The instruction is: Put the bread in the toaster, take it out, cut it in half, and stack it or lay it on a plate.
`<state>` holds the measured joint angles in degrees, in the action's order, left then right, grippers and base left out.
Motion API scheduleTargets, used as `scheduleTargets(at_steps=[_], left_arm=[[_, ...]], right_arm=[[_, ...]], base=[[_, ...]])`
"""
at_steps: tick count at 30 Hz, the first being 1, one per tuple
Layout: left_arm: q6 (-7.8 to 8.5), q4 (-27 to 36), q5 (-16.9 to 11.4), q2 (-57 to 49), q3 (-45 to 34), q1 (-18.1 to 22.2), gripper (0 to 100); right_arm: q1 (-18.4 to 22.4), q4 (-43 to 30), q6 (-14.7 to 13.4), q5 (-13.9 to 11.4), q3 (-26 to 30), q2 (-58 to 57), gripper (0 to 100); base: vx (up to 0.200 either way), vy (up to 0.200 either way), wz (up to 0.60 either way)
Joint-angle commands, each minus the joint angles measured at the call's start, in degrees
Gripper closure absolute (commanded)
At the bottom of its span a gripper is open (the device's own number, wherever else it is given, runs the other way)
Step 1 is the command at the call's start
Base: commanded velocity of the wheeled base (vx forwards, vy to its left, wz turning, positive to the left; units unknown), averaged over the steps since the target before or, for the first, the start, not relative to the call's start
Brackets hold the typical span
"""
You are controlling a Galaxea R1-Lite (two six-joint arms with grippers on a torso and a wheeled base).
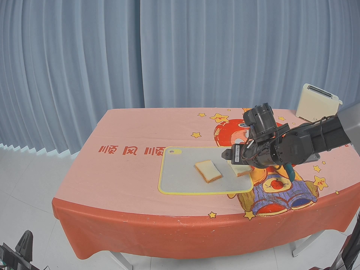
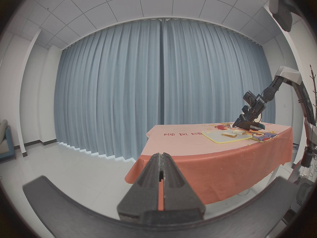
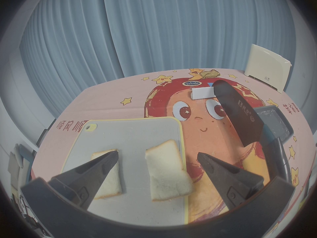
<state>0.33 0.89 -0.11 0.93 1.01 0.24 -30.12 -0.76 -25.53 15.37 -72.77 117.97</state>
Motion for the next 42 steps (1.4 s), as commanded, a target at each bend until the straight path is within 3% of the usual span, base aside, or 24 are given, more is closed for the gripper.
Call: scheduleTargets(at_steps=[1, 12, 22, 30, 34, 42], left_arm=[[0.02, 0.1, 0.0, 0.0, -0.7, 0.0, 100], [0.02, 0.1, 0.0, 0.0, -0.7, 0.0, 100], [0.02, 0.1, -0.1, 0.0, -0.7, 0.0, 100], [0.02, 0.1, 0.0, 0.0, -0.7, 0.0, 100], [0.02, 0.0, 0.0, 0.0, -0.7, 0.0, 100], [0.02, 0.0, 0.0, 0.0, -0.7, 0.0, 100]], right_arm=[[-0.2, 0.3, 0.0, 0.1, 0.9, 1.2, 0], [-2.7, 1.2, -0.5, 0.0, 0.3, 2.5, 0], [-4.6, 7.0, -0.7, -0.4, 0.2, 3.7, 0], [-1.7, 8.7, -0.8, -0.7, -0.1, 0.5, 0], [-1.3, 12.0, -0.7, -0.7, 2.8, -4.6, 0], [0.3, 16.0, 0.2, -0.8, 14.6, -8.8, 0]], base=[[0.0, 0.0, 0.0], [0.0, 0.0, 0.0], [0.0, 0.0, 0.0], [0.0, 0.0, 0.0], [0.0, 0.0, 0.0], [0.0, 0.0, 0.0]])
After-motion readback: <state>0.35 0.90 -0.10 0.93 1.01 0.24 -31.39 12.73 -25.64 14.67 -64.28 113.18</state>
